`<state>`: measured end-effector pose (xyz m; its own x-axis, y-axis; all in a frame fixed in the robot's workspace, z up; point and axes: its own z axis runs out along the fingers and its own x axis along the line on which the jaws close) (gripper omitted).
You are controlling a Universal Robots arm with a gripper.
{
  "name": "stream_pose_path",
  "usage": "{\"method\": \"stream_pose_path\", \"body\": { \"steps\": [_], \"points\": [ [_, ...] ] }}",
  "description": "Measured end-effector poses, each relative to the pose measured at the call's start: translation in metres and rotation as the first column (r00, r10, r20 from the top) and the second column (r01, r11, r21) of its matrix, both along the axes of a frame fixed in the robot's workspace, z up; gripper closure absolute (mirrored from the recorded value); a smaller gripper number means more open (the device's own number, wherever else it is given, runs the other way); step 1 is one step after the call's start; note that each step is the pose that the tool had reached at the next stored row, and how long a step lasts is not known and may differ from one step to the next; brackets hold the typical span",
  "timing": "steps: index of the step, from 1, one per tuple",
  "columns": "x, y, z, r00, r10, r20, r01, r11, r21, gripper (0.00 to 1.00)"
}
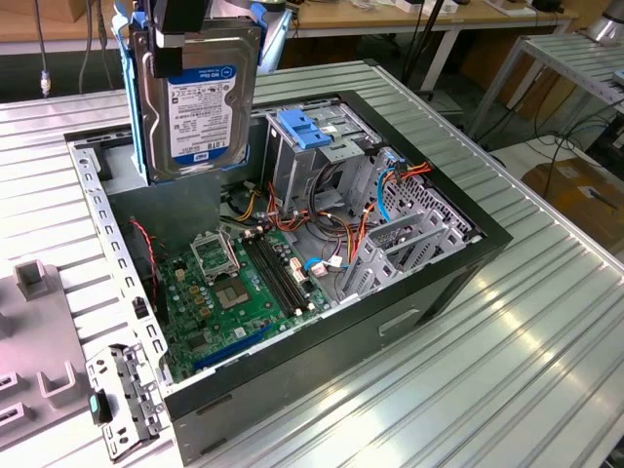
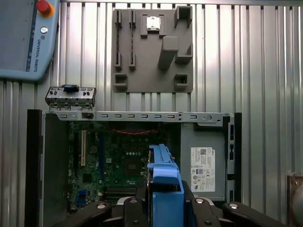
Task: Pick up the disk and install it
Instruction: 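Insert the disk into the insertion slot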
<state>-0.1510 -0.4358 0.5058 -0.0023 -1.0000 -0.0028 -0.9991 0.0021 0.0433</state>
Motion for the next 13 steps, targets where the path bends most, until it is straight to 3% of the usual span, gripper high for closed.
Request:
{"method": "stream_pose_path", "body": {
  "steps": [4, 13],
  "points": [
    [0.0034, -0.0046, 0.0000, 1.0000, 0.000, 0.0000, 0.000, 1.0000, -0.0001, 0.63],
    [0.0276, -0.0075, -0.0002, 1.0000, 0.000, -0.0001, 0.000, 1.0000, -0.0001, 0.63]
  ]
}}
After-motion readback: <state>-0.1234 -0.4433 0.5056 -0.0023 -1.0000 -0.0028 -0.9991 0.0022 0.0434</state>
